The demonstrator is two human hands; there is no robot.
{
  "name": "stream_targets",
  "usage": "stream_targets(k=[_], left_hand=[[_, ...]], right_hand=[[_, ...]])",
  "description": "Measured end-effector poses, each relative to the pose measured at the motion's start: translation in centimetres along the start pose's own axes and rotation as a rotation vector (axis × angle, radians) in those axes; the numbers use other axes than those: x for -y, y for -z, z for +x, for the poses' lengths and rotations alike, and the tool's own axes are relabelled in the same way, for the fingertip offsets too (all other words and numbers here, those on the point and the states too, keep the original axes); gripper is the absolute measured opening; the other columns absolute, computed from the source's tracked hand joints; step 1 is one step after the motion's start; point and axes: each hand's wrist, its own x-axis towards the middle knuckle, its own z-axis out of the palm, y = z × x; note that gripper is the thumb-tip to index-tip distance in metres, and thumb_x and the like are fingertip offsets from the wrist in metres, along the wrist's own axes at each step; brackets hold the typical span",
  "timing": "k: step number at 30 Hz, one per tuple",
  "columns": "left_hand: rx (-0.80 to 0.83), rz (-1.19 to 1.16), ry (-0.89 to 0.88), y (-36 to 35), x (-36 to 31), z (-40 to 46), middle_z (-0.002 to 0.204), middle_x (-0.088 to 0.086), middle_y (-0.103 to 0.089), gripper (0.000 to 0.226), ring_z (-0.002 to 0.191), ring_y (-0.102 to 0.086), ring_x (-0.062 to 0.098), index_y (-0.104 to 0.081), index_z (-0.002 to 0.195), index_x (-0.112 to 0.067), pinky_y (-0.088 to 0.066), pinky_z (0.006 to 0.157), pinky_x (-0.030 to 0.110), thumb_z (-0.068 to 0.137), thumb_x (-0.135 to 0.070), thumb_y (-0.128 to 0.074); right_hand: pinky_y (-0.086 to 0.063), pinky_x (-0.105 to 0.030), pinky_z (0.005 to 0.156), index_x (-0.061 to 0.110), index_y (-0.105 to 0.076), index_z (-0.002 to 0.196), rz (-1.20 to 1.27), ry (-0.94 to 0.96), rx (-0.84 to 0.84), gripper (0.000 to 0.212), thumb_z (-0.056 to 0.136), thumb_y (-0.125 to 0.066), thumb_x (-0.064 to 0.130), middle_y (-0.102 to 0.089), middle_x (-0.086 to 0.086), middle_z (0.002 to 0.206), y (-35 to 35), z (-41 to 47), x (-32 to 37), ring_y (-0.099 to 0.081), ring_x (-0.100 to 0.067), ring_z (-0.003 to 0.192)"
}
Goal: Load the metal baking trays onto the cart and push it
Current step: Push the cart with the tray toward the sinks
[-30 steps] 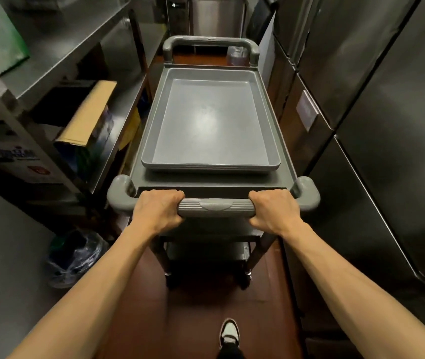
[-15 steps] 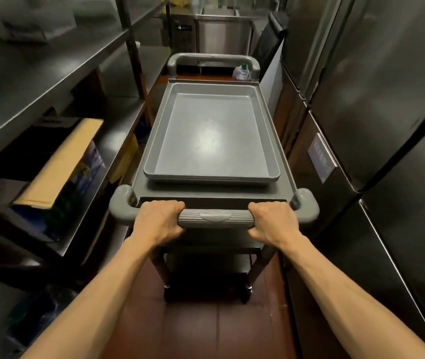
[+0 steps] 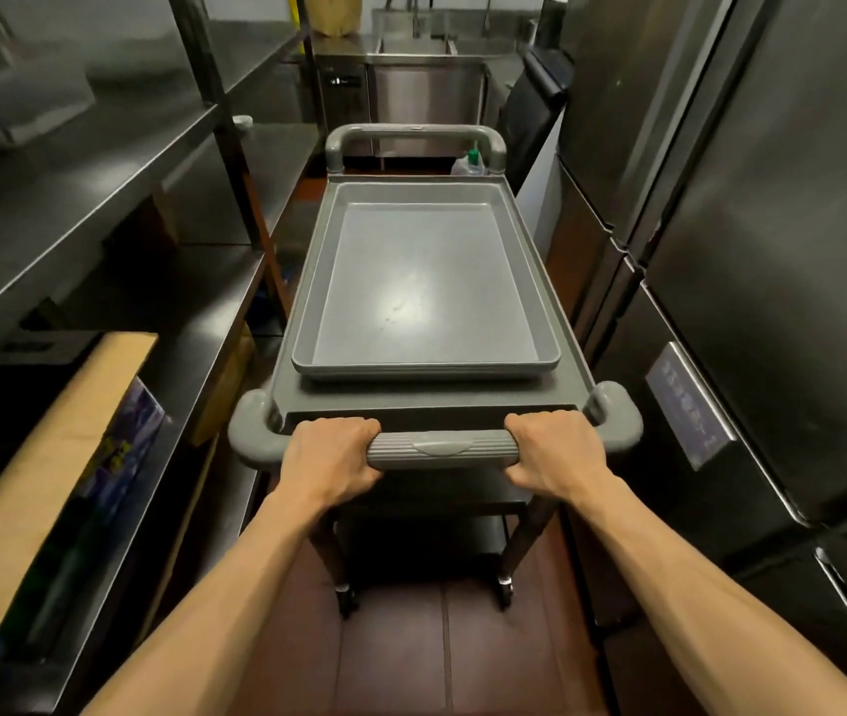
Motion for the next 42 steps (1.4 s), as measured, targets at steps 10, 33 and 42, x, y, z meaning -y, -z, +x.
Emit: stream_targets(k=[10,33,42], left_hand=[[0.029,-0.008,0.028,-2.0,6.1,12.5,0.068,-0.006,-0.067,0.025,0.066,-0.065,0.023,-0.048,0.071,-0.03,-0.042,0.056,0.033,0.065,-0.046,-0.065],[0.024,0.055,0.015,-6.7,18.9,41.0,0.075,-0.004,-0.07,0.03,0.071,-0.066,0.023,-0.053,0.077,-0.026,-0.044,0.057,0.033,0.063,-0.05,-0.063],[0.06,0.028,0.019,-7.9,24.7,51.6,0.078,-0.003,-0.07,0.028,0.075,-0.065,0.025,-0.053,0.078,-0.026,-0.045,0.06,0.034,0.065,-0.047,-0.065]], right_hand=[[-0.035,-0.027,0.043,0.023,-0.048,0.064,0.017,0.057,-0.055,0.028,0.06,-0.065,0.046,-0.061,0.002,0.052,-2.9,13.0,-3.7,-0.056,-0.023,0.042],[-0.043,-0.031,0.049,0.019,-0.053,0.069,-0.016,0.032,0.019,0.03,0.06,-0.063,0.046,-0.067,-0.001,0.062,-8.8,42.4,-13.1,-0.062,-0.028,0.055],[-0.04,-0.03,0.049,0.021,-0.05,0.07,-0.02,0.034,0.033,0.031,0.063,-0.062,0.049,-0.066,0.0,0.064,-11.0,54.1,-15.8,-0.062,-0.026,0.058]])
